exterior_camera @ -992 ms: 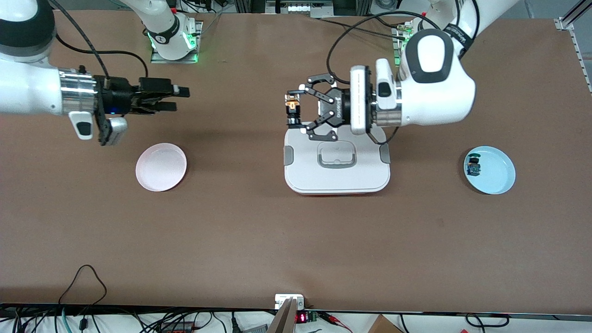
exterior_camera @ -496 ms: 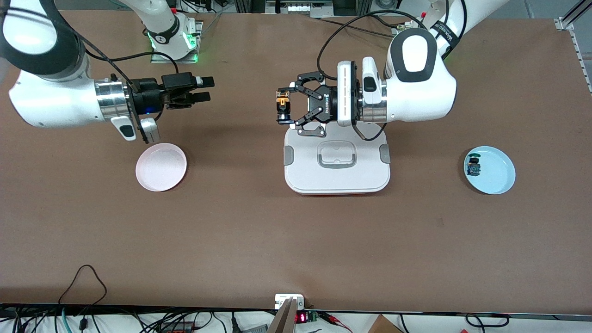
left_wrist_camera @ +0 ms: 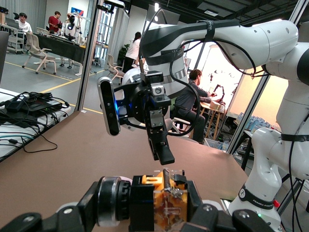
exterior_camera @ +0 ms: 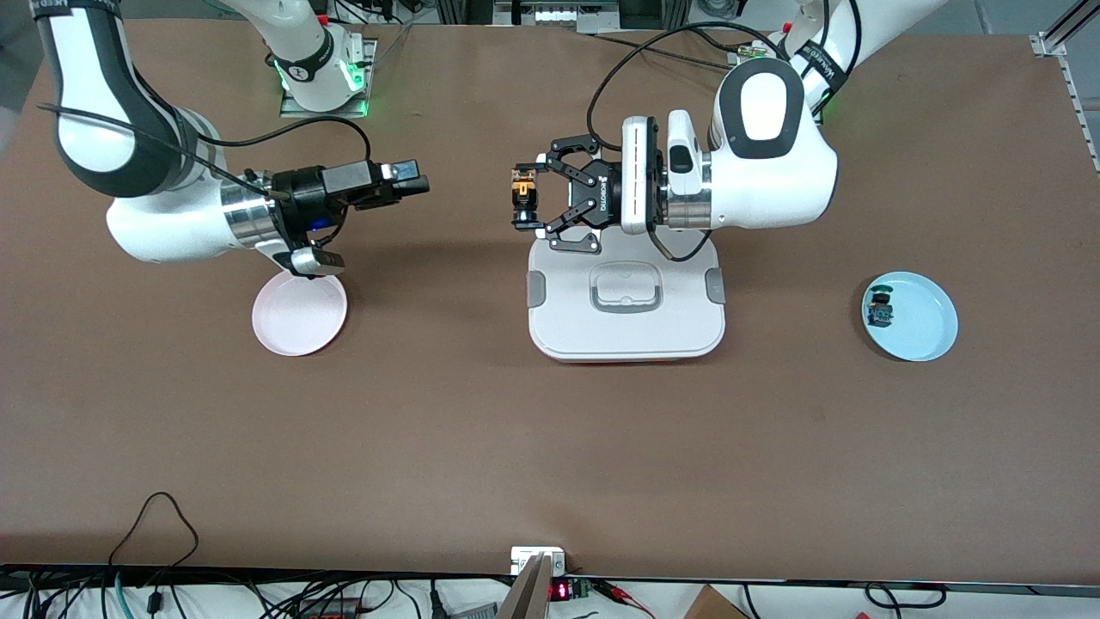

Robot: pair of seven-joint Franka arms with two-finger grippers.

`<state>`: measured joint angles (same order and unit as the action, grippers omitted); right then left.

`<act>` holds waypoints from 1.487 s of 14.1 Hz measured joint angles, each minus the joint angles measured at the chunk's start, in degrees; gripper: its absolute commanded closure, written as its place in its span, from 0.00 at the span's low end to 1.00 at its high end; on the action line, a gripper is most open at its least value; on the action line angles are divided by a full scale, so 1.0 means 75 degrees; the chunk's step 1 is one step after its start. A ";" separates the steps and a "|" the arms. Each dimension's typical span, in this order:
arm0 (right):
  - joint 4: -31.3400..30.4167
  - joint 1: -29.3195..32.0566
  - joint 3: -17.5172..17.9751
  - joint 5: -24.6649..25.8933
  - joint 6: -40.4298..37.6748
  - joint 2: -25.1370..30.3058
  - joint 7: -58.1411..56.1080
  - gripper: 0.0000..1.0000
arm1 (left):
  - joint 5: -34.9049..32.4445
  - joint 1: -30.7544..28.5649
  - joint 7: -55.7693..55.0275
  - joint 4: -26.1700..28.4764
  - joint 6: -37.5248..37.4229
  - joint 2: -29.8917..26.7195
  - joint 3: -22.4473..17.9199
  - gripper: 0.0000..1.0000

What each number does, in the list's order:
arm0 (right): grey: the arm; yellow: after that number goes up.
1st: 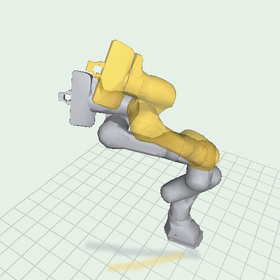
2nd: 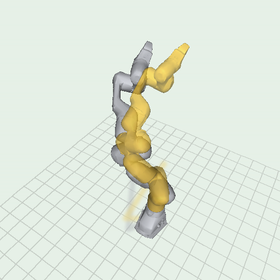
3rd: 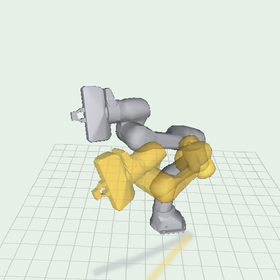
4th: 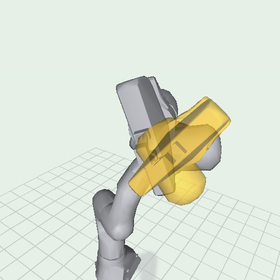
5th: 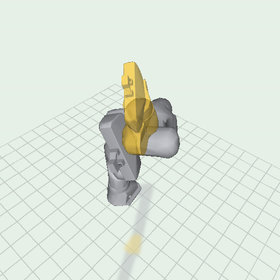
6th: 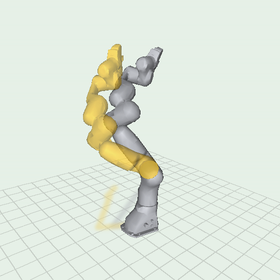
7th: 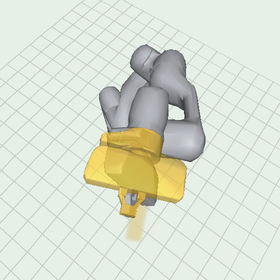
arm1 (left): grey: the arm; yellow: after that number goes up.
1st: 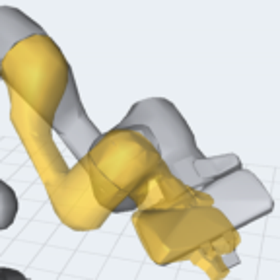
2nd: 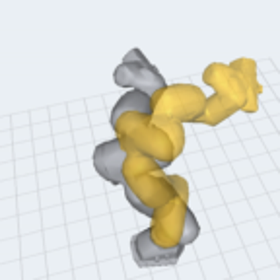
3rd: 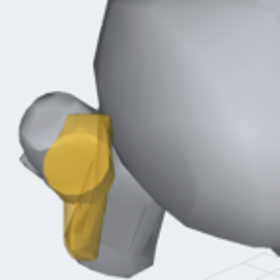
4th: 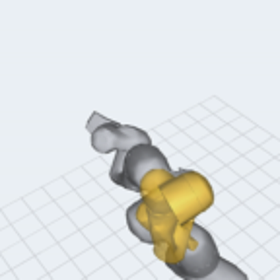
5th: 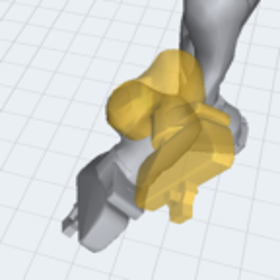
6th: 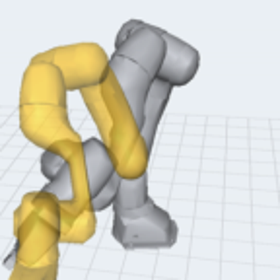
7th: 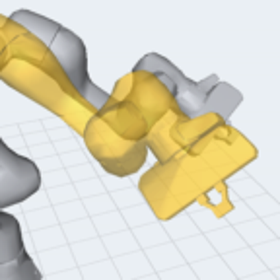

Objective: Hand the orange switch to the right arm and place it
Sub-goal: 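Reach the right gripper toward the orange switch held by the left gripper, then close the right gripper on the orange switch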

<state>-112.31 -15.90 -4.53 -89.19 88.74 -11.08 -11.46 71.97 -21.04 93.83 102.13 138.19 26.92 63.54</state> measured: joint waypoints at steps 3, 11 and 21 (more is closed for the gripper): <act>0.0000 -0.0406 0.0002 -0.0585 0.0604 -0.0109 -0.0001 0.00 | 0.0038 0.0000 0.0003 0.0000 0.0000 0.0000 0.0002 1.00; 0.0001 -0.1361 0.0006 -0.1692 0.1788 -0.0148 -0.0007 0.01 | 0.0098 0.0002 0.0011 0.0001 0.0000 0.0000 0.0002 1.00; -0.0002 -0.1818 0.0003 -0.1968 0.2100 -0.0255 -0.0003 0.05 | 0.0099 0.0003 0.0012 0.0000 0.0000 0.0000 0.0002 1.00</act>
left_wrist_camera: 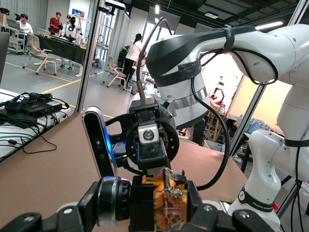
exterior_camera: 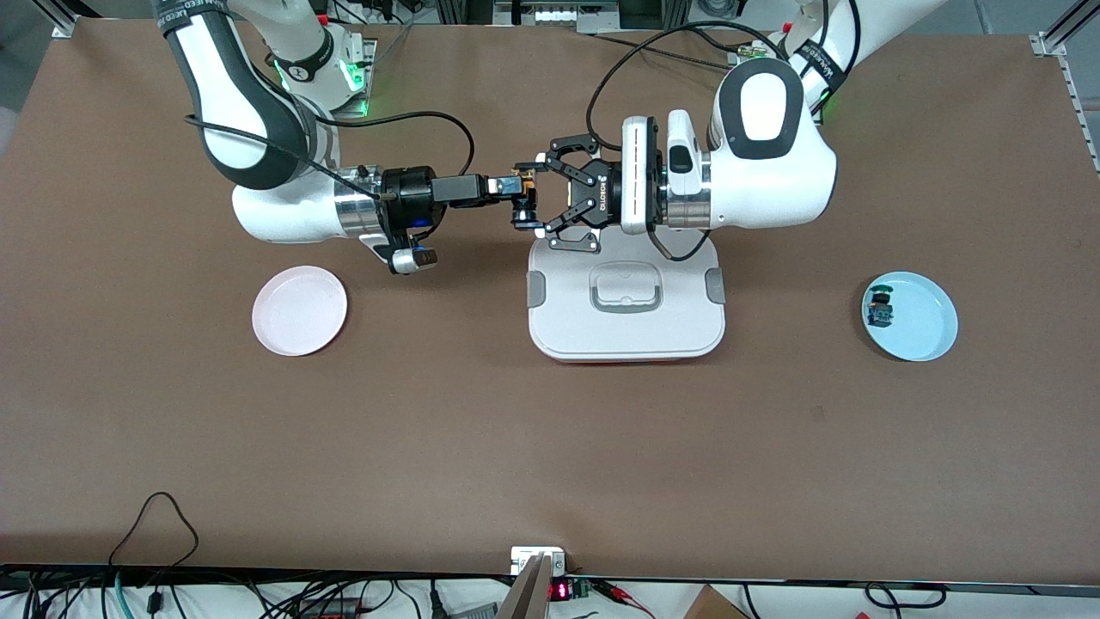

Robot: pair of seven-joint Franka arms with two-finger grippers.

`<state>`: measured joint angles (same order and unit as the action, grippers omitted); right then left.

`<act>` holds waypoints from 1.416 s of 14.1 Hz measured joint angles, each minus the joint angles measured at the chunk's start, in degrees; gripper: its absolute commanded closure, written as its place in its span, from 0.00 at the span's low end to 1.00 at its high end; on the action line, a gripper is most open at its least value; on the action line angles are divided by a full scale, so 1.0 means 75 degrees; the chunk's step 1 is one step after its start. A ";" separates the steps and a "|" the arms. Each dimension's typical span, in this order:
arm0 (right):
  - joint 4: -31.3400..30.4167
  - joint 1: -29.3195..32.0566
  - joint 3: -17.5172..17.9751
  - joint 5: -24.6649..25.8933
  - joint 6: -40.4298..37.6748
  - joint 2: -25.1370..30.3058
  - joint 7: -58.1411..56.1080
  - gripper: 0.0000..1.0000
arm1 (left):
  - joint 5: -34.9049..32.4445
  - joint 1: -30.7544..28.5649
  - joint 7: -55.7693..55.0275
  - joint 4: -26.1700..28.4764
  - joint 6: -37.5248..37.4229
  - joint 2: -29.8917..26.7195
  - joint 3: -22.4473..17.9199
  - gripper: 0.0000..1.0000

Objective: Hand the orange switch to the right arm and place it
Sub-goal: 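Close the right gripper on the orange switch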

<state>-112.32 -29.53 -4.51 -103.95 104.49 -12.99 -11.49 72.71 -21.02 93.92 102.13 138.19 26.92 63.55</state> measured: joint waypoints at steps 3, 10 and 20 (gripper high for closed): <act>0.0000 0.0000 -0.0005 -0.0015 0.0004 -0.0002 0.0000 0.07 | 0.0000 0.0000 0.0000 0.0000 0.0000 0.0000 0.0000 1.00; 0.0001 0.0000 -0.0008 -0.0434 0.0102 -0.0087 0.0000 0.09 | 0.0000 -0.0010 0.0000 0.0000 0.0000 0.0000 -0.0001 1.00; 0.0112 -0.0054 -0.0038 -0.0518 0.0109 -0.0104 -0.0061 0.99 | 0.0052 -0.0016 0.0010 0.0019 -0.0004 -0.0001 -0.0008 1.00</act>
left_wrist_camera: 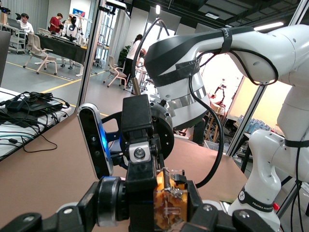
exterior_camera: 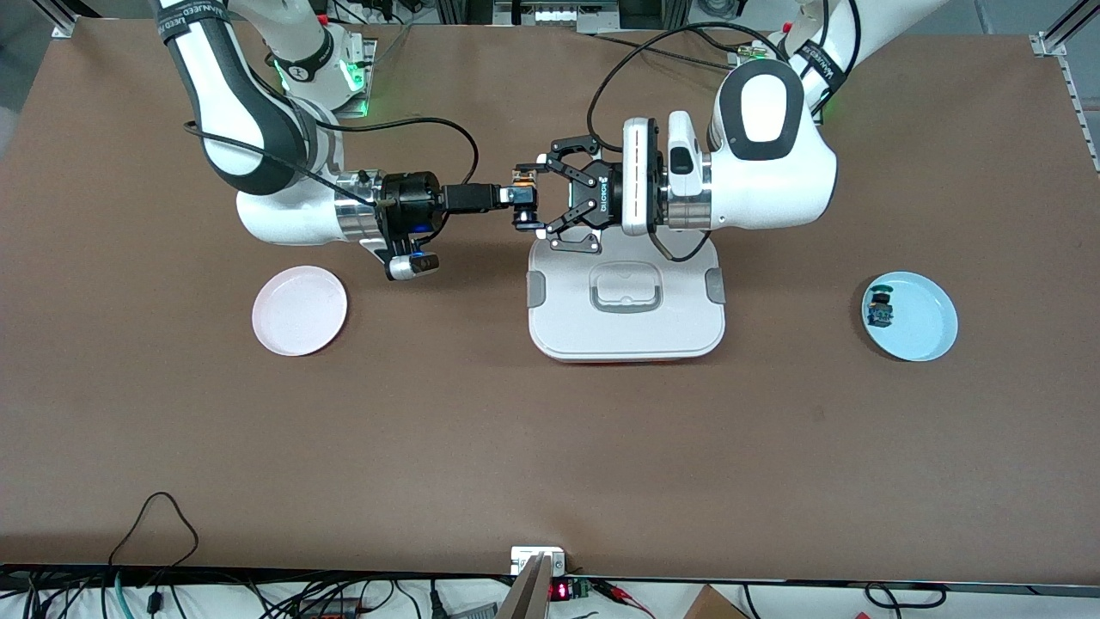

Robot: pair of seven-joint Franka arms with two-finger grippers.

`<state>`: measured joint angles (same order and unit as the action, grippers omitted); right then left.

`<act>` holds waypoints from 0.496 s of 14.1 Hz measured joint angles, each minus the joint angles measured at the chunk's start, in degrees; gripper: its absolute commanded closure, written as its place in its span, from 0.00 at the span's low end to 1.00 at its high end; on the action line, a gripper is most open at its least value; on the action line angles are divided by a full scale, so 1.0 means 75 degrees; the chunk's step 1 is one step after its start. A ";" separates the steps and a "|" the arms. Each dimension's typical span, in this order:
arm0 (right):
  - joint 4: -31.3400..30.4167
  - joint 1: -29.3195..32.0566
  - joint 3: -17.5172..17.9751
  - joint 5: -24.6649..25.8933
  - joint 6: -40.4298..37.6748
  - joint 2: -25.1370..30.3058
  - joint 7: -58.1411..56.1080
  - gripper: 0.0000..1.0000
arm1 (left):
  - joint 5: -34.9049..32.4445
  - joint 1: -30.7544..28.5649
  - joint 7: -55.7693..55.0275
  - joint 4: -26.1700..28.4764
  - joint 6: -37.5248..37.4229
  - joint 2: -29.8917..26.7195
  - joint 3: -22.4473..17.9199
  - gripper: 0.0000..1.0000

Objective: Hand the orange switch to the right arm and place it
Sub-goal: 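Close the right gripper on the orange switch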

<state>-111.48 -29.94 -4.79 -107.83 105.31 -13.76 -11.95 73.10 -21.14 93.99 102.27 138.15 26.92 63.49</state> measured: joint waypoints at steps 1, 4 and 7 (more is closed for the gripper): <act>0.0006 0.0000 -0.0001 0.0000 0.0000 0.0000 0.0000 0.99 | 0.0001 0.0000 0.0000 -0.0005 0.0000 0.0000 0.0000 1.00; 0.0008 0.0000 -0.0001 0.0000 0.0000 0.0000 0.0000 0.99 | 0.0002 0.0000 0.0001 -0.0007 0.0000 0.0000 0.0000 0.80; 0.0010 -0.0002 -0.0002 -0.0001 -0.0001 0.0000 0.0000 1.00 | 0.0002 0.0000 0.0013 -0.0008 0.0000 0.0000 0.0002 0.00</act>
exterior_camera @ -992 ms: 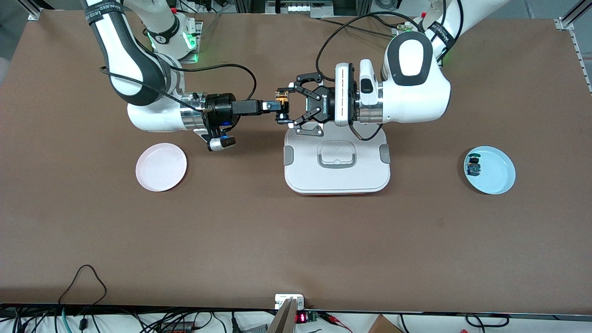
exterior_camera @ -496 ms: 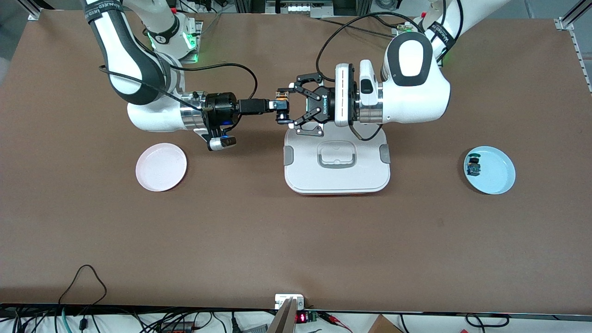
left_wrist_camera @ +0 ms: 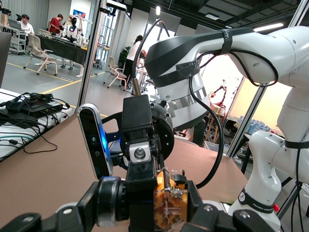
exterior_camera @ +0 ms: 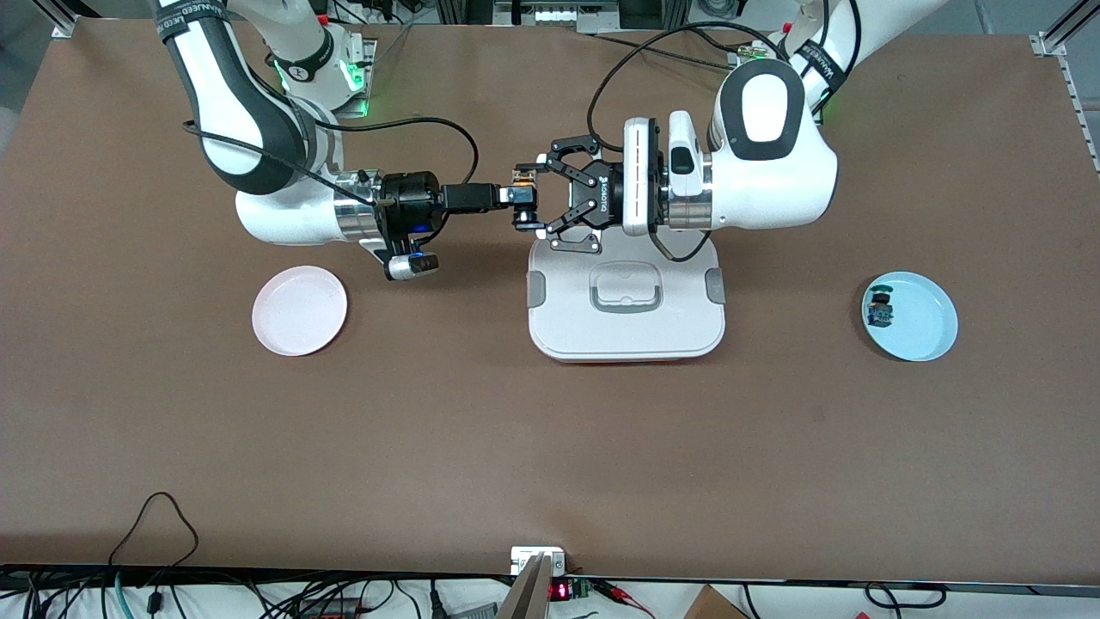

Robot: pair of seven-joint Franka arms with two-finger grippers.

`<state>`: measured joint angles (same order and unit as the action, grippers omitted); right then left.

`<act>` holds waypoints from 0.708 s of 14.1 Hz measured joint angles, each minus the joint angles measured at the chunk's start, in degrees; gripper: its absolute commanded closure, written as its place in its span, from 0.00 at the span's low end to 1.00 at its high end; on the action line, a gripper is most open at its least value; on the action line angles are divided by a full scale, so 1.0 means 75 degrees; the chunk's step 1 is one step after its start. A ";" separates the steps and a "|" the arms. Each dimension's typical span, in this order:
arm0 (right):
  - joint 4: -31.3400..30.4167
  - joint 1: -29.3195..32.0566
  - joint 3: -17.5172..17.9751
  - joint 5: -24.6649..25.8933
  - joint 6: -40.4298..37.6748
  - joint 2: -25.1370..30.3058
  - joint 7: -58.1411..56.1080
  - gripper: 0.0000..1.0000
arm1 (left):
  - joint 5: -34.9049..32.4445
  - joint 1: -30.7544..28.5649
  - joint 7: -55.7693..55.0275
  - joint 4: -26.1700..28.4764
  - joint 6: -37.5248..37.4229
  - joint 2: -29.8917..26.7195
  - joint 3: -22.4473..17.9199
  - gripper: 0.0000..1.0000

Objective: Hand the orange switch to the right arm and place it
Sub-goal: 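Close the right gripper on the orange switch, then open the left gripper and pull the right gripper back with the switch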

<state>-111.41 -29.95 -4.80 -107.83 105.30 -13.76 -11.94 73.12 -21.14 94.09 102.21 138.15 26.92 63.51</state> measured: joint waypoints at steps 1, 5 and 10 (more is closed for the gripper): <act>0.0009 0.0000 -0.0007 0.0000 0.0000 0.0000 0.0000 1.00 | 0.0000 0.0000 0.0007 0.0000 0.0000 0.0000 0.0000 0.00; 0.0031 0.0001 -0.0049 0.0000 0.0000 0.0000 0.0001 1.00 | 0.0000 0.0000 0.0014 0.0000 -0.0007 0.0000 0.0000 0.00; 0.0031 0.0005 -0.0063 0.0098 -0.0019 0.0007 0.0001 1.00 | 0.0000 -0.0133 0.0014 0.0000 -0.0552 0.0000 -0.0035 0.00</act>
<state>-111.17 -29.92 -5.27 -107.10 105.16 -13.71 -11.94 73.12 -22.14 94.19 102.22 134.01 26.92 63.25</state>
